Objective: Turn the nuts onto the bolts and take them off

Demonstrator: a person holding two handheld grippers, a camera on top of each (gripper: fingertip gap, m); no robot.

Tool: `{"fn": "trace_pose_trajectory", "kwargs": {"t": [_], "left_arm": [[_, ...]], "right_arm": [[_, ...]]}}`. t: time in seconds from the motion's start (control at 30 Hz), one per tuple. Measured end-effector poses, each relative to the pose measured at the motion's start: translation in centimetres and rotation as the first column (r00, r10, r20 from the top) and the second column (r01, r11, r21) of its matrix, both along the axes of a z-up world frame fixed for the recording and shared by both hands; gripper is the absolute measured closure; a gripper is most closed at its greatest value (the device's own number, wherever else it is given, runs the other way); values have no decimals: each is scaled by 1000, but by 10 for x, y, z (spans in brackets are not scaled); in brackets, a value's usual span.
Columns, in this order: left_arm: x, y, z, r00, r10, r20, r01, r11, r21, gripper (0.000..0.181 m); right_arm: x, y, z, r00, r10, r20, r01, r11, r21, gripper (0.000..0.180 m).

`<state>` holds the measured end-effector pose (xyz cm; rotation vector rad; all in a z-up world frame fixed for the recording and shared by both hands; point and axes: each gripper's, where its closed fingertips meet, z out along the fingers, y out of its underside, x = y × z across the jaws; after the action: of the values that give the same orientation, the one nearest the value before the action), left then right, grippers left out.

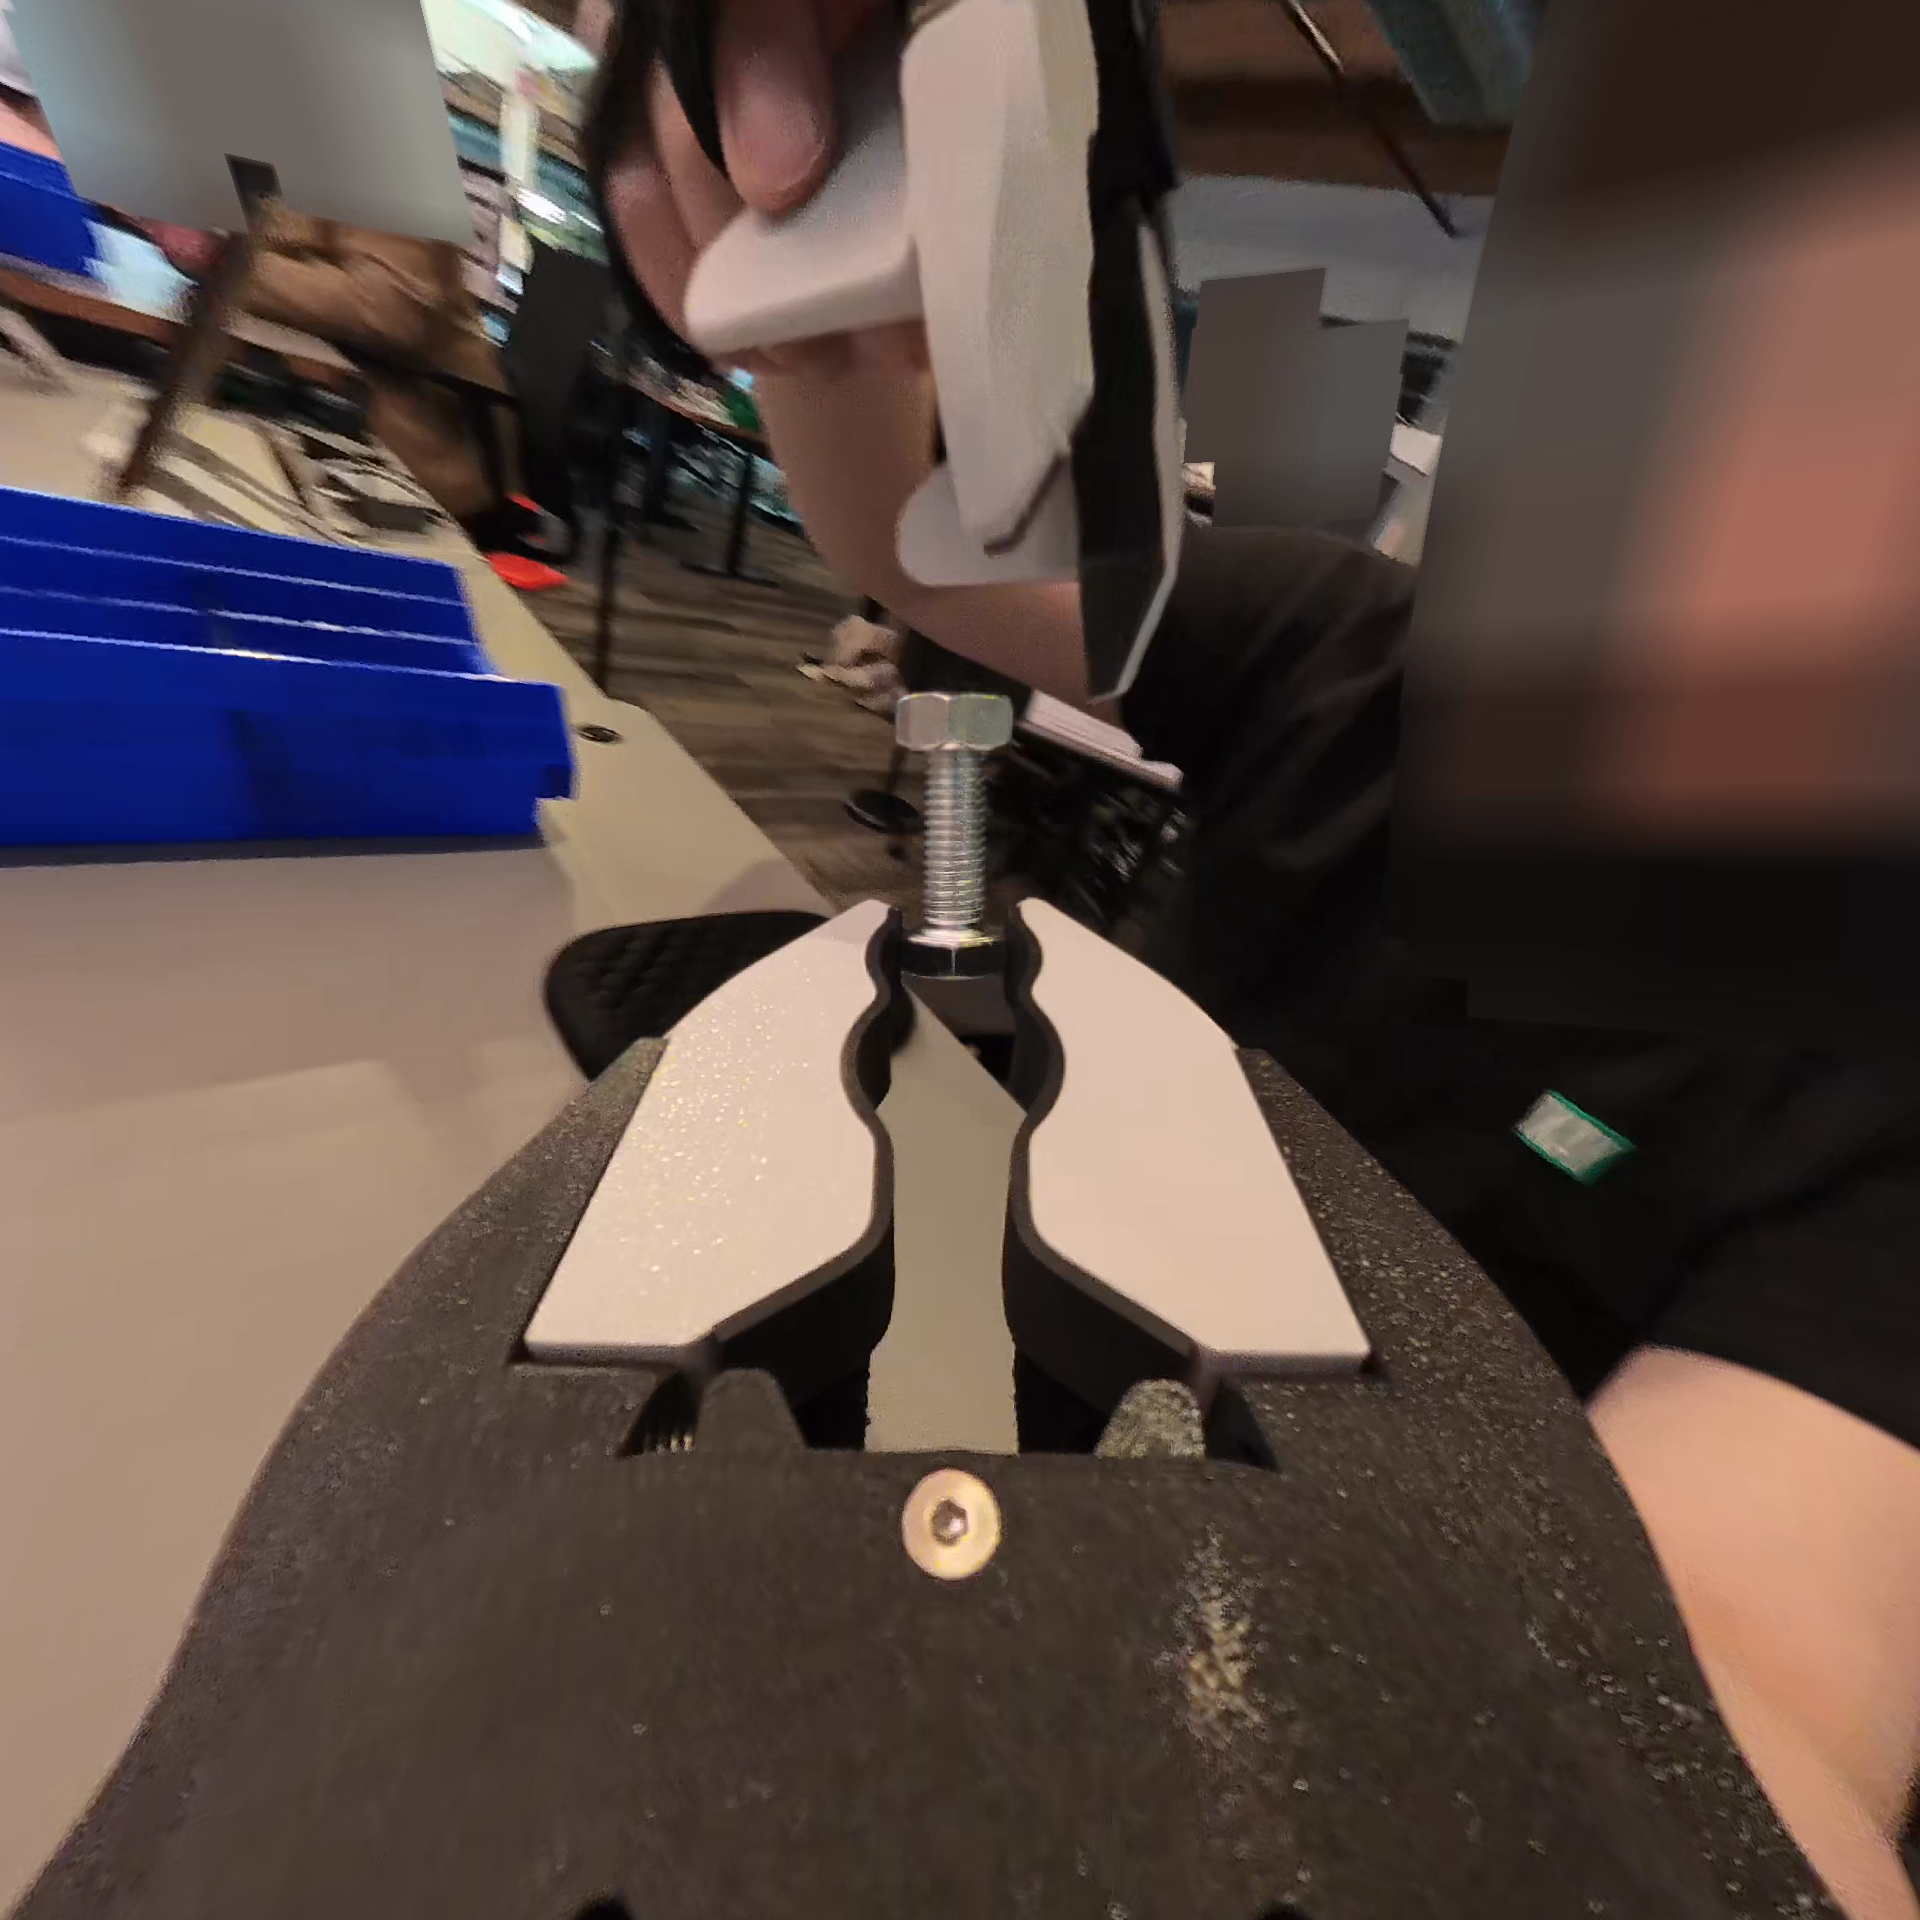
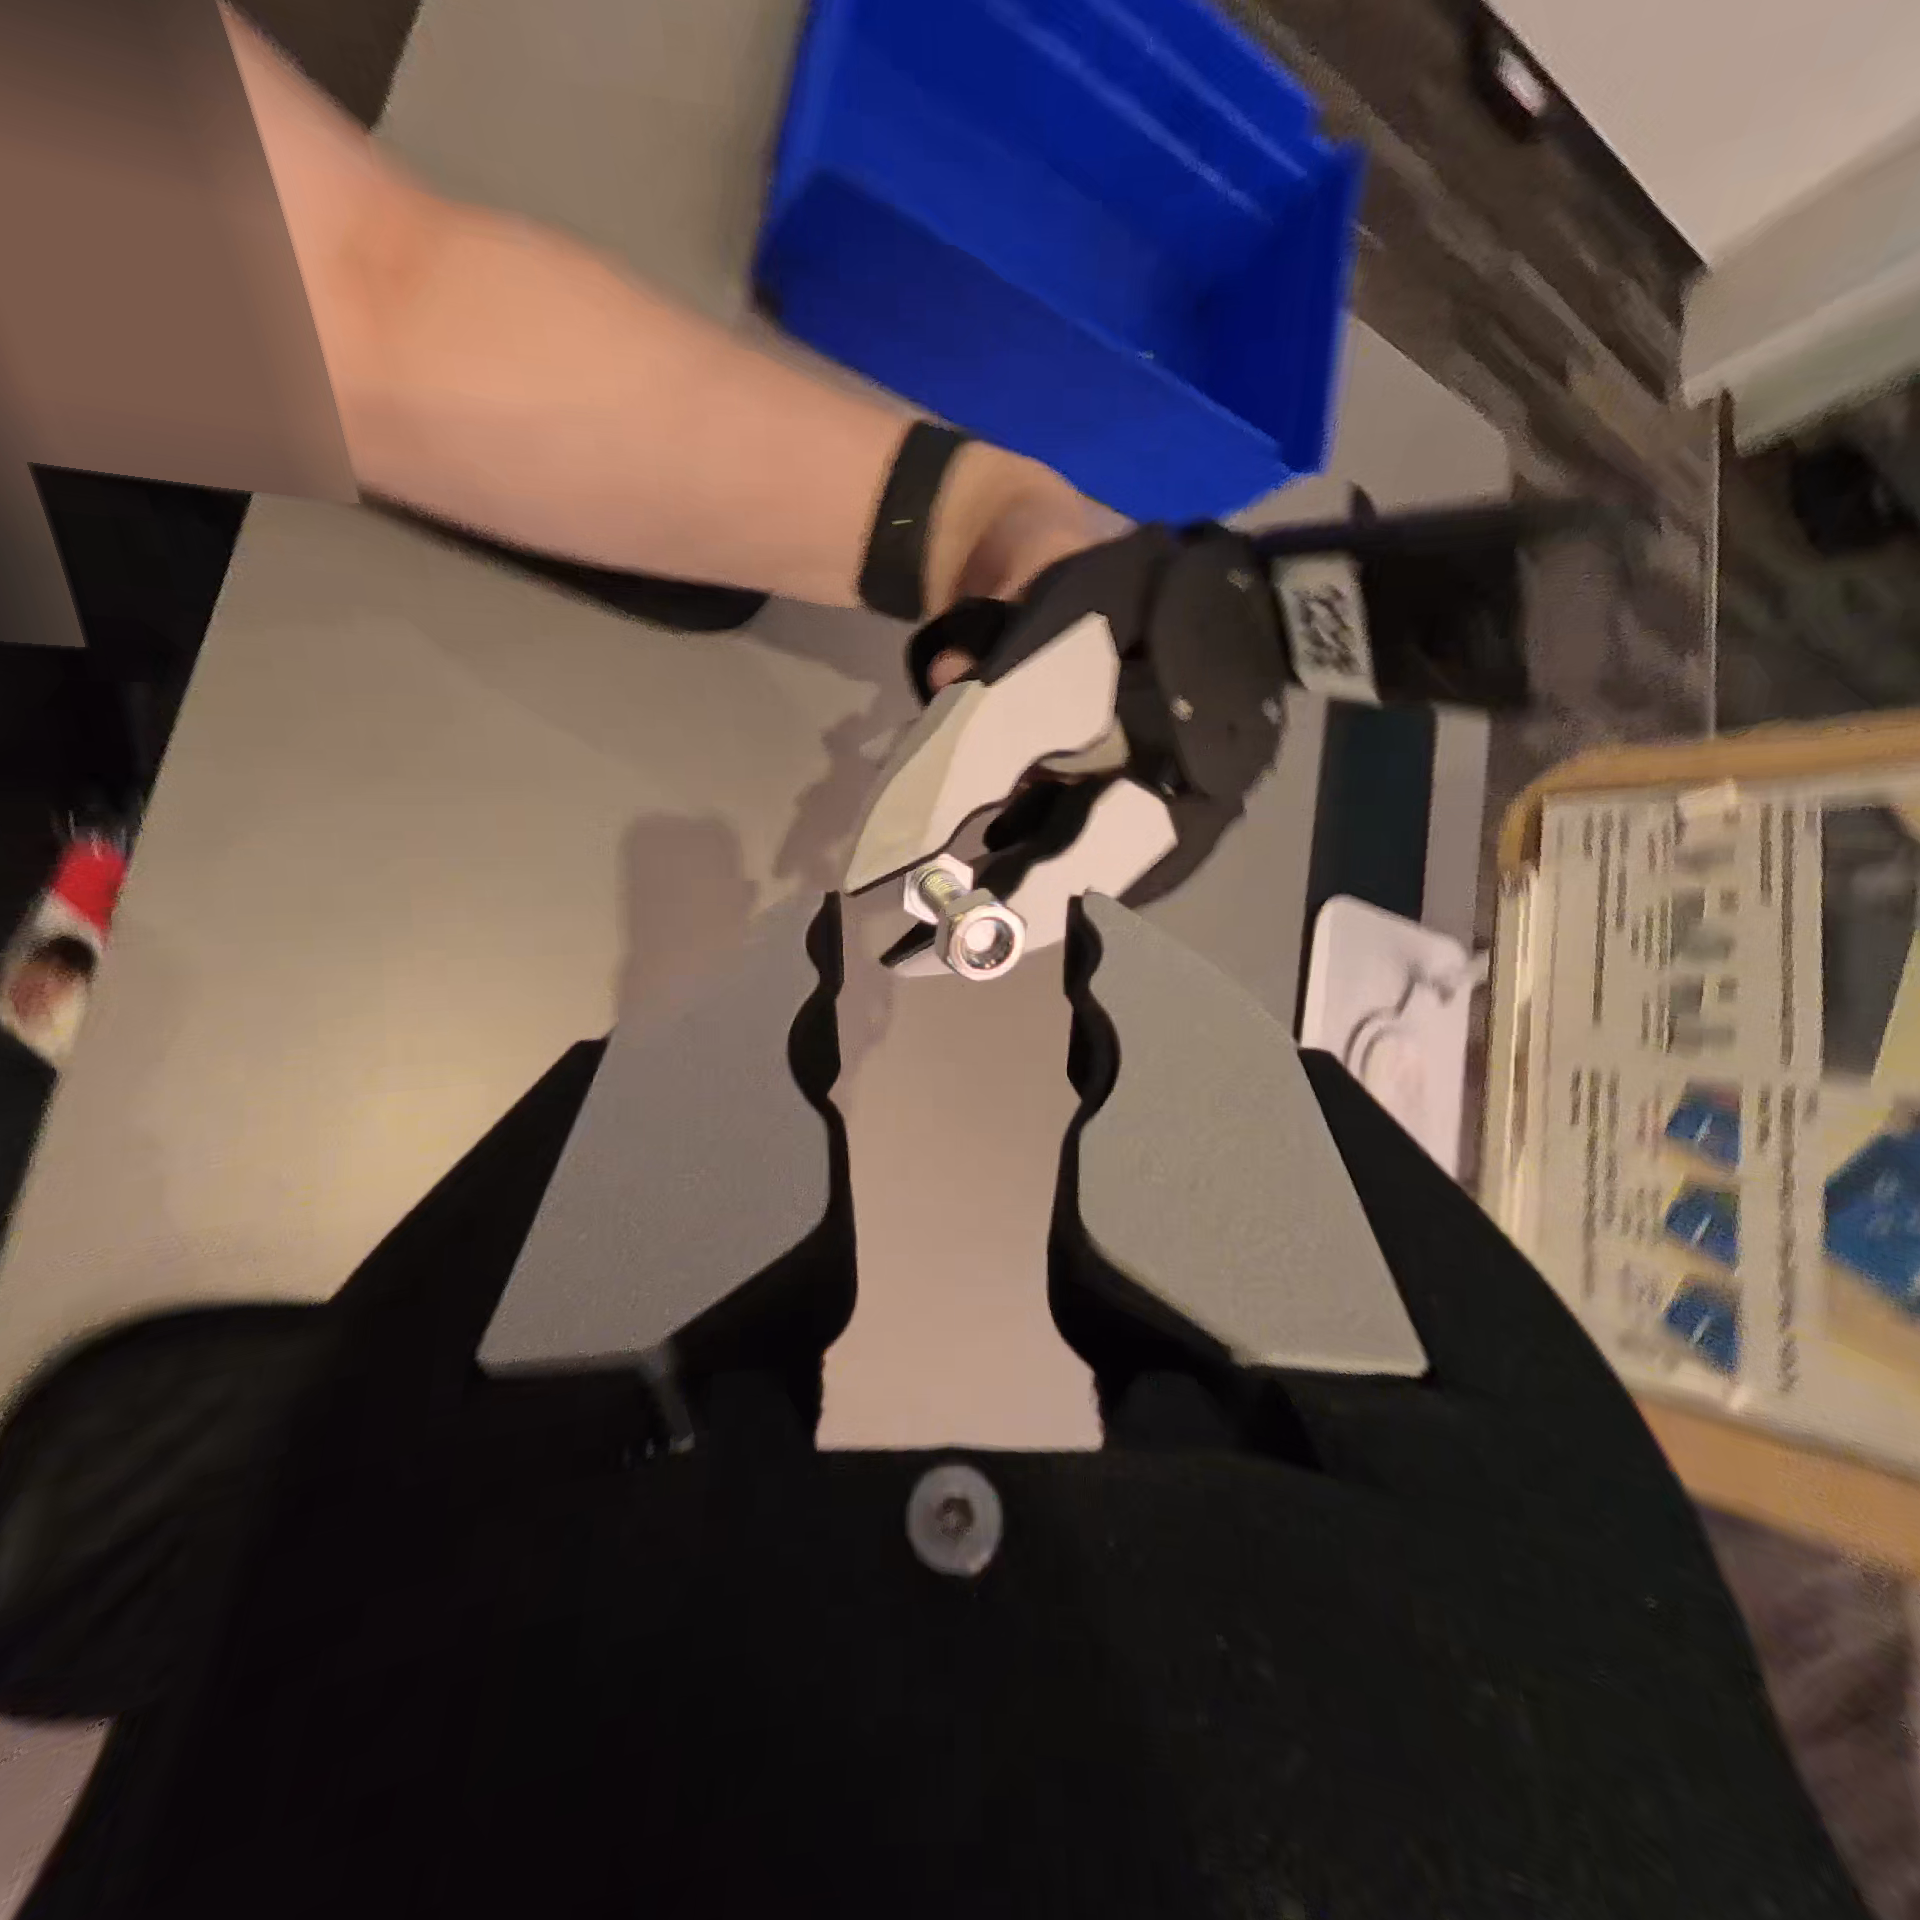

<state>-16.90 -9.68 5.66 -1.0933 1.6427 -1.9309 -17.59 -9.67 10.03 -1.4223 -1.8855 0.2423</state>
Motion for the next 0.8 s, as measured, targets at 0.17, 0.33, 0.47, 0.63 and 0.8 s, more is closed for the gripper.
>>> {"fn": "trace_pose_trajectory", "kwargs": {"t": [0.17, 0.33, 0.47, 0.63, 0.8], "left_arm": [[19, 41, 0, 960, 280, 15, -281, 959, 49, 163], [27, 58, 13, 901, 423, 97, -431, 899, 77, 162], [34, 71, 16, 830, 544, 122, -557, 816, 152, 162], [42, 88, 12, 740, 663, 113, -670, 712, 211, 162], [45, 94, 8, 709, 699, 97, -699, 678, 228, 162]], "right_arm": [[24, 40, 22, 900, -414, -134, 351, 873, -340, 132], [41, 61, 15, 749, -661, -46, 479, 588, -651, 133], [45, 73, 5, 702, -712, 16, 533, 512, -674, 133], [45, 88, 7, 654, -756, 32, 613, 505, -608, 136], [49, 99, 7, 621, -781, 57, 661, 484, -573, 136]]}}
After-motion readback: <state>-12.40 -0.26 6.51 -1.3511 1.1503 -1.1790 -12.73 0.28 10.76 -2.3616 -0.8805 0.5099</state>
